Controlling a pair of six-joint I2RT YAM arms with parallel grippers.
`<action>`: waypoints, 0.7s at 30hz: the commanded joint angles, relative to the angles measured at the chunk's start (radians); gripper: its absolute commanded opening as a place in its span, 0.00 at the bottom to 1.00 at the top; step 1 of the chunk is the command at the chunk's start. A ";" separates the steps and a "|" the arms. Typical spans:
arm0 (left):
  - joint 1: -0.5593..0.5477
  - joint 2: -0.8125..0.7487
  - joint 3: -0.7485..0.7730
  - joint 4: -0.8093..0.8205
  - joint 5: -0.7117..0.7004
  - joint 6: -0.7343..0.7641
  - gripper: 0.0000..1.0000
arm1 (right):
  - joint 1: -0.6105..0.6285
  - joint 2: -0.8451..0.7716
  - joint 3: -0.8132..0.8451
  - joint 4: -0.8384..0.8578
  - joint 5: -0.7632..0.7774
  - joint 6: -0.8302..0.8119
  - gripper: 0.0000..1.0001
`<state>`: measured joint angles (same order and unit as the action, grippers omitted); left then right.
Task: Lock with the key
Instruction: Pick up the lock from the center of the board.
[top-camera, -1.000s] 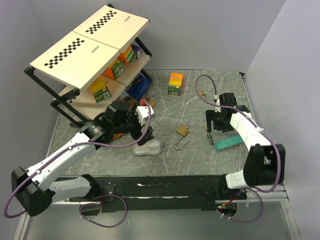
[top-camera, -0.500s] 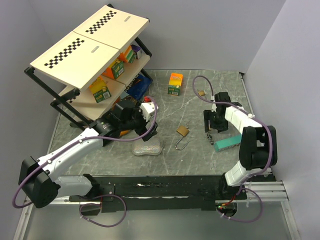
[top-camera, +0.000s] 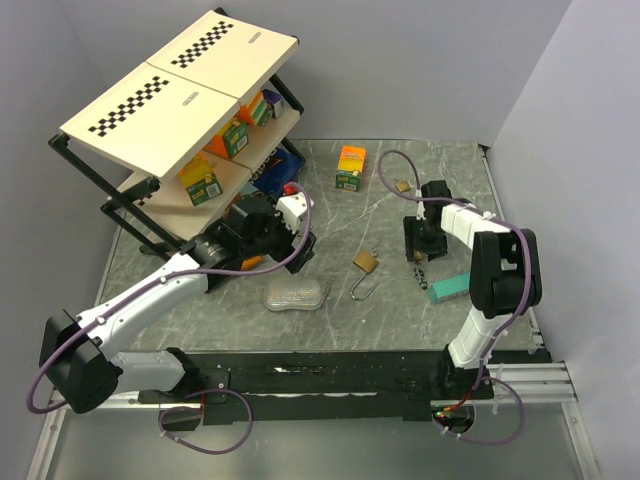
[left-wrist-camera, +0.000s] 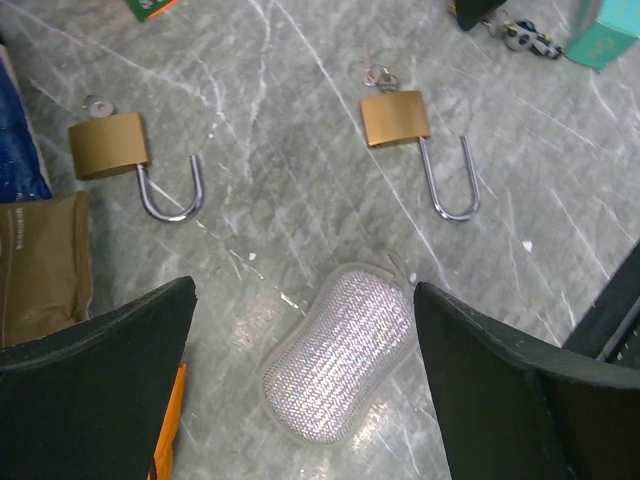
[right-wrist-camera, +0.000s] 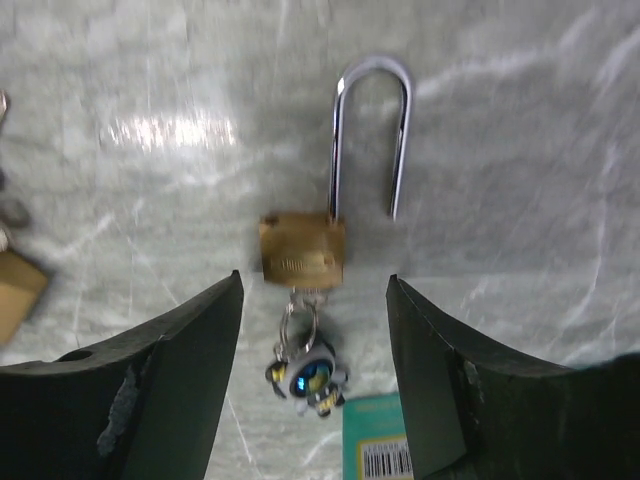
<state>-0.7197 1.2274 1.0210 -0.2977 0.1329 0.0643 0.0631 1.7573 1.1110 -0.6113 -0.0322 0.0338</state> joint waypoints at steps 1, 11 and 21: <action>-0.004 0.012 0.047 0.048 -0.076 -0.041 0.96 | 0.014 0.050 0.044 0.044 0.017 0.009 0.65; -0.004 0.041 0.067 0.068 -0.116 -0.104 0.96 | 0.035 0.097 0.110 0.009 0.029 0.011 0.53; -0.006 0.017 0.031 0.092 -0.026 -0.135 0.96 | 0.040 0.094 0.153 -0.050 -0.027 -0.064 0.00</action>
<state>-0.7197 1.2736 1.0481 -0.2691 0.0639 -0.0006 0.0959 1.8511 1.2083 -0.6327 -0.0086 0.0231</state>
